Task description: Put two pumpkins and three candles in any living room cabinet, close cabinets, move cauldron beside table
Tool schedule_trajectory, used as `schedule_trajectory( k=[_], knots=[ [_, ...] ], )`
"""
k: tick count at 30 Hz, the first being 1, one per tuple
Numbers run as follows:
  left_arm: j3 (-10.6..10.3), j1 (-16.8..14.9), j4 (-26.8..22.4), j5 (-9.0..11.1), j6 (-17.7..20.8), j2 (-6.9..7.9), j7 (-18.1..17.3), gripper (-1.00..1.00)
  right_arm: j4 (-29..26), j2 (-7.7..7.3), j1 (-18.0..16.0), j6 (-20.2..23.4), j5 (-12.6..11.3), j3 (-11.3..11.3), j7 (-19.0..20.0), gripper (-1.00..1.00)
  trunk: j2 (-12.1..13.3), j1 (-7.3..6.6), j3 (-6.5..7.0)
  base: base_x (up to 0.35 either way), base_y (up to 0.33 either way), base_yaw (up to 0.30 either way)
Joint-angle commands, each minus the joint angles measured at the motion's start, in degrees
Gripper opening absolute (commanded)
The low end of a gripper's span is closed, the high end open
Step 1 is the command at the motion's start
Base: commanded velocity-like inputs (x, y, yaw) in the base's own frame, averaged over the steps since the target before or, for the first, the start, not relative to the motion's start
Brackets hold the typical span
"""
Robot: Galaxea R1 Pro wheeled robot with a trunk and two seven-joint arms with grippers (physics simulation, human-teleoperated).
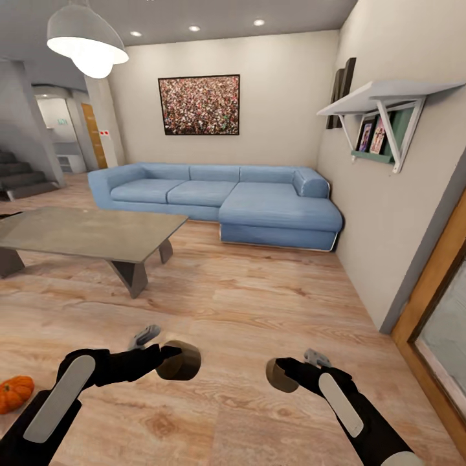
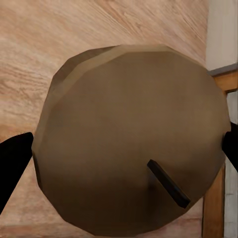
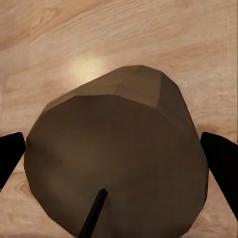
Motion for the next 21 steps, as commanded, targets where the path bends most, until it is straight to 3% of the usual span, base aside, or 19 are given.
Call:
schedule_trajectory(
  k=[1, 8, 21],
  knots=[
    [-0.11, -0.06, -0.04, 0.66, 0.03, 0.01, 0.66, -1.0, -0.13, -0.08, -0.02, 0.06, -0.64, 0.21, -0.55, -1.0, -0.03, -0.03, -0.06, -0.24, 0.0, 0.281],
    [-0.1, -0.06, -0.04, 0.66, 0.03, -0.01, 0.66, -1.0, -0.13, -0.08, -0.02, 0.24, -0.65, 0.24, -0.55, -1.0, 0.04, -0.16, 1.05, -0.261, 0.0, 0.282],
    [-0.1, 0.55, -0.08, 0.22, -0.05, 0.15, 0.66, -1.0, -0.13, -0.08, -0.02, 0.38, -0.65, 0.24, -0.55, -1.0, 0.05, -0.19, 1.27, -0.029, 0.0, 0.282]
  ],
)
